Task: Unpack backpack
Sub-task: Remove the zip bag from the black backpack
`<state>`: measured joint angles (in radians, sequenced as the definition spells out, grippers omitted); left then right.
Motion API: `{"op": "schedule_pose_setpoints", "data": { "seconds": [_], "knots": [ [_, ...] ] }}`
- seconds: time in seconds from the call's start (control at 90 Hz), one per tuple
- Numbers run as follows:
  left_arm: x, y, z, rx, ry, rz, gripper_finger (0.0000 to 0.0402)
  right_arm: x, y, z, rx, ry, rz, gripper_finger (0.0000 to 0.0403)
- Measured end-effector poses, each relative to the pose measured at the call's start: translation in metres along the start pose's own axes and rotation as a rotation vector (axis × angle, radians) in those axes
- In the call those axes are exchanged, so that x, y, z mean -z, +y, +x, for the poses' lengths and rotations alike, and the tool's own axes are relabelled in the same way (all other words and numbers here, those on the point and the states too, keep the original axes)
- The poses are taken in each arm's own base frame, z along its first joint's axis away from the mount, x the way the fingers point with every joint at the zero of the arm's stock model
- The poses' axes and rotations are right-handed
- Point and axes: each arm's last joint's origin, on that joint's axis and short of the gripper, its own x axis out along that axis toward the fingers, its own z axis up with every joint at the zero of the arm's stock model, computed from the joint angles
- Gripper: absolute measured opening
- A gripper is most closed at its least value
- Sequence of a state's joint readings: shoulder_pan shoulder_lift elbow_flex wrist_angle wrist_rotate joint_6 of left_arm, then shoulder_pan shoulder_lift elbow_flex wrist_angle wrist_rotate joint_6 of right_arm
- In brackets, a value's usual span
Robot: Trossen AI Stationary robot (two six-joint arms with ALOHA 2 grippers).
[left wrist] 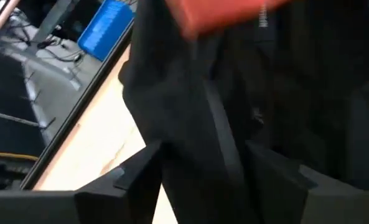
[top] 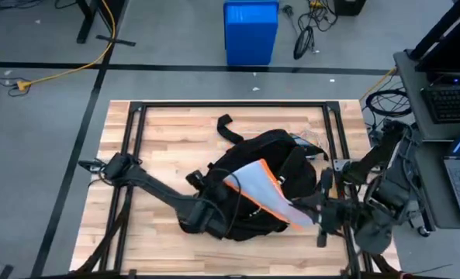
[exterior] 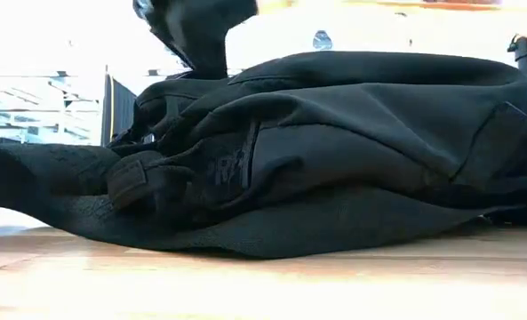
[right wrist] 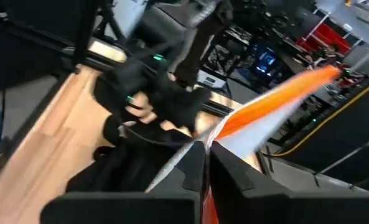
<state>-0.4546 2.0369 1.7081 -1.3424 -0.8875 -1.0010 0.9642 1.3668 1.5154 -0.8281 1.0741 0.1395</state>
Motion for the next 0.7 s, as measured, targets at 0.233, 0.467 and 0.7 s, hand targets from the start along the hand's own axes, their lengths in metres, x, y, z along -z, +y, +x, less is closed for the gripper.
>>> {"op": "schedule_pose_setpoints", "data": {
  "seconds": [0.233,0.467,0.7],
  "knots": [
    [-0.011,-0.005,0.049,-0.021,0.119,0.120,0.0138,0.005,0.025,0.009,-0.008,0.031,-0.021,0.0000],
    [-0.011,-0.003,0.092,-0.103,0.225,0.241,0.0009,0.008,0.038,0.016,-0.009,0.048,-0.064,0.0000],
    [-0.003,0.021,0.102,-0.258,0.365,0.284,0.0002,0.008,0.037,0.016,-0.005,0.046,-0.058,0.0000]
  ]
}}
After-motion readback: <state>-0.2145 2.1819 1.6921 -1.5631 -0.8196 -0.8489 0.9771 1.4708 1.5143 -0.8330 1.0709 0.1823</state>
